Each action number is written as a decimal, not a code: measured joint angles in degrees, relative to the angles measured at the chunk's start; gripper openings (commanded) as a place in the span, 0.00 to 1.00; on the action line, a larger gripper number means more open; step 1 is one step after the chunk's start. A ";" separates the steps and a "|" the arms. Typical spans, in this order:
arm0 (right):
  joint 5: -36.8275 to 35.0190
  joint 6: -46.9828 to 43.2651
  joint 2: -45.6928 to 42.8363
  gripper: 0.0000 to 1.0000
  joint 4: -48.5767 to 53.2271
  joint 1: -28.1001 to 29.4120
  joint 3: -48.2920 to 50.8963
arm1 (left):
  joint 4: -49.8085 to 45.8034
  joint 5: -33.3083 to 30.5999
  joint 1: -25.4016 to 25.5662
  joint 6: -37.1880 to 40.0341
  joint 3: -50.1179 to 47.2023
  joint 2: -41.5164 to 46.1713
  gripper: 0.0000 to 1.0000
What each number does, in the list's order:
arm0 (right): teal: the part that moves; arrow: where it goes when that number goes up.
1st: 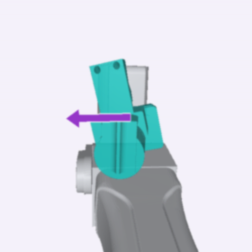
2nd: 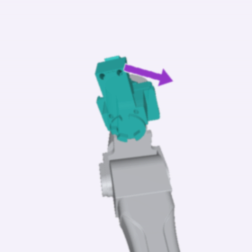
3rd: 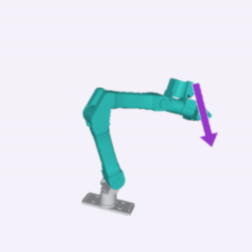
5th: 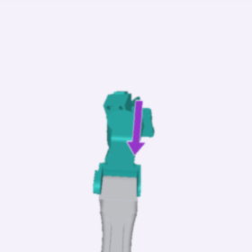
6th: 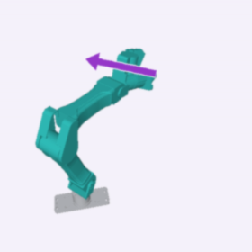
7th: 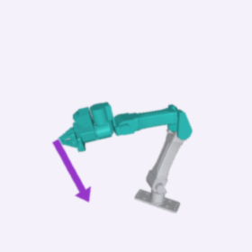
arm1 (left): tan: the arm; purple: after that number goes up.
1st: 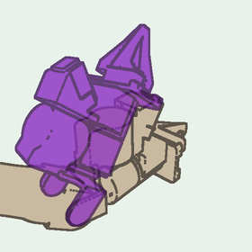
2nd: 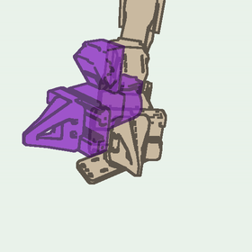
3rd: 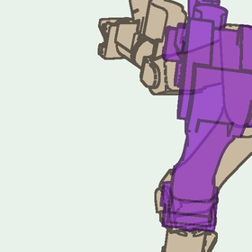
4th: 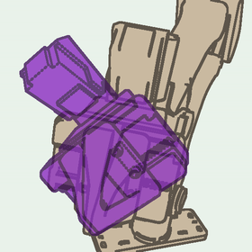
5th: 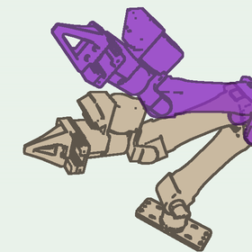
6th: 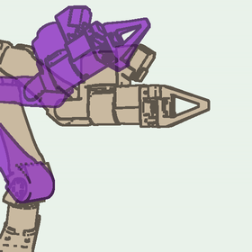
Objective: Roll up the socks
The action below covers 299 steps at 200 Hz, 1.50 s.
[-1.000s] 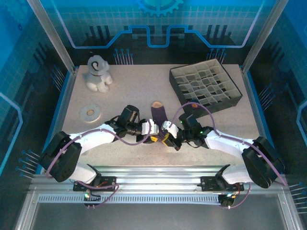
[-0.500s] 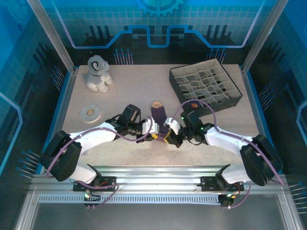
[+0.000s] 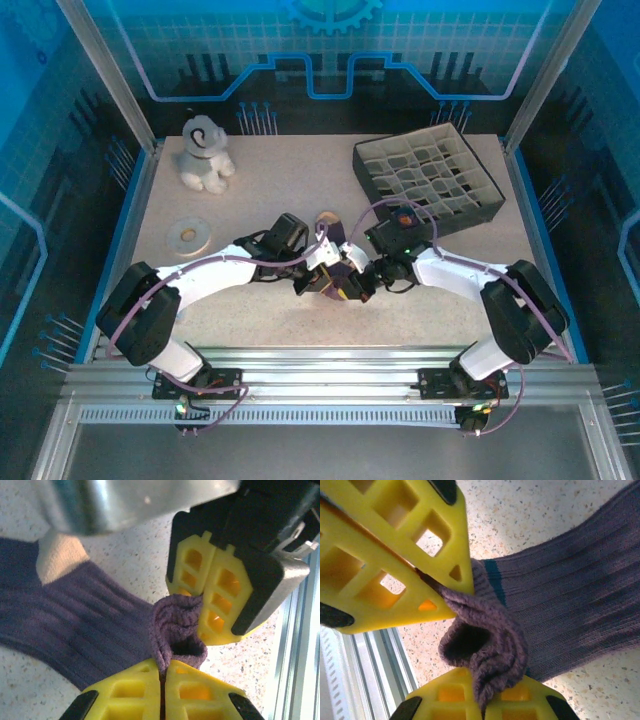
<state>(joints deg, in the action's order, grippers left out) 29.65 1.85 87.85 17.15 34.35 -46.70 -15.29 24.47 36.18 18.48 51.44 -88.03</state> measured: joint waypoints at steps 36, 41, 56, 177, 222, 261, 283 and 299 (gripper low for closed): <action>-0.85 3.74 2.97 0.00 1.49 -0.07 -0.63 | 0.13 -1.38 0.00 -8.39 -2.36 -0.15 0.01; -0.94 4.26 3.50 0.00 1.51 -0.09 -0.68 | 0.13 -1.40 0.00 -9.57 -2.67 -0.33 0.01; -1.33 5.73 5.31 0.00 1.55 -0.09 -0.79 | 0.24 -1.40 0.07 -12.20 -2.91 -1.57 0.01; -4.85 10.84 10.78 0.00 5.09 0.20 -4.17 | 4.31 -2.75 0.22 -20.06 -3.72 -7.76 0.04; -8.41 11.98 14.64 0.03 11.08 1.88 -10.45 | 5.14 -4.66 0.20 -19.96 -3.61 -8.48 0.16; -9.57 12.96 17.75 0.04 15.56 2.73 -14.93 | 7.63 -7.30 0.22 -16.68 -7.56 -2.67 0.35; -10.25 13.16 18.60 0.04 17.27 3.13 -16.37 | 8.74 -8.22 0.22 -13.44 -10.29 5.42 0.47; -10.93 13.18 19.23 0.04 18.47 3.43 -17.46 | 10.51 -8.20 0.22 -10.01 -11.80 11.78 0.50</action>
<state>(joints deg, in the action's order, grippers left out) 18.72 15.03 107.09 35.62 37.78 -64.16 -4.78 16.27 36.40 8.47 39.64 -76.25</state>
